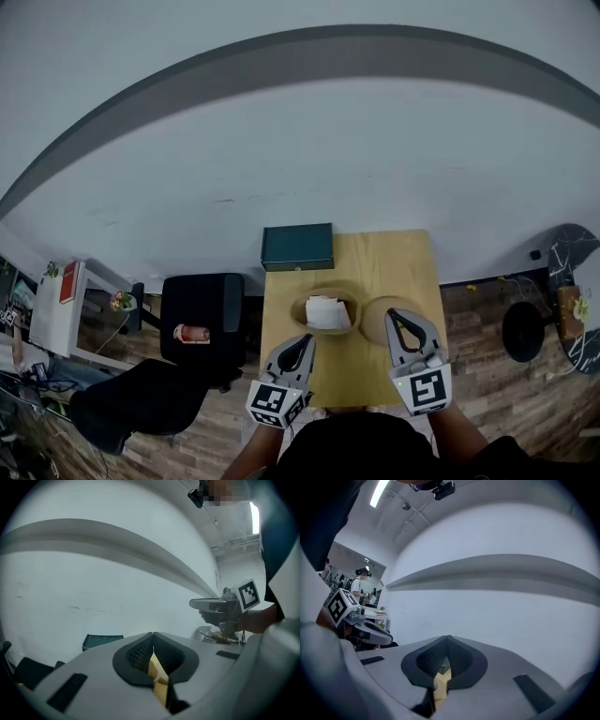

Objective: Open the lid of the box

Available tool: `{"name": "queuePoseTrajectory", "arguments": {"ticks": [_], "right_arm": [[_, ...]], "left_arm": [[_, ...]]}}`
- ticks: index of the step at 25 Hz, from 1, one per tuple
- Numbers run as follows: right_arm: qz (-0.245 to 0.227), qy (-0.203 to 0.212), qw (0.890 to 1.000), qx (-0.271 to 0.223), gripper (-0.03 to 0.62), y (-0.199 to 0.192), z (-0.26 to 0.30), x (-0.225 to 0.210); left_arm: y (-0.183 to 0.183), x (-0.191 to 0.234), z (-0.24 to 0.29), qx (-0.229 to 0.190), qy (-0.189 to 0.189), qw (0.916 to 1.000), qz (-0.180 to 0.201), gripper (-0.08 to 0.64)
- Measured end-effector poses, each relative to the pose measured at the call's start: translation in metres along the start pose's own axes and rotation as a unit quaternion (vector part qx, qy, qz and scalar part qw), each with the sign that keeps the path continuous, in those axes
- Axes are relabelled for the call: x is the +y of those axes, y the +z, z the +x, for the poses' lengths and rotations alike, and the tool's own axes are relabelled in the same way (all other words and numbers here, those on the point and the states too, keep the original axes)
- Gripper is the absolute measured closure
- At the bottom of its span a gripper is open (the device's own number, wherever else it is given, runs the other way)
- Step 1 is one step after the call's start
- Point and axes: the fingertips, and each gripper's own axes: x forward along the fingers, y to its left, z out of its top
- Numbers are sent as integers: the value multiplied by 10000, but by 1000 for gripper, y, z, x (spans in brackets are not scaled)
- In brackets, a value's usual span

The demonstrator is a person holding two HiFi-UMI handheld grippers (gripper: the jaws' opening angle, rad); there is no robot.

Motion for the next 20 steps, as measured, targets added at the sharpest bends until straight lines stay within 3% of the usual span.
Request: {"name": "queuePoseTrajectory", "arguments": {"ticks": [11,20], "right_arm": [[85,-19,10000,21,574,-7,-13,-4],[148,-88,9998,-98,574,-4,-15,-7]], "left_arm": [[1,-10,6,-96,-261,9993,247,540],[4,-10,0,-16,-183,9997,145,540]]}}
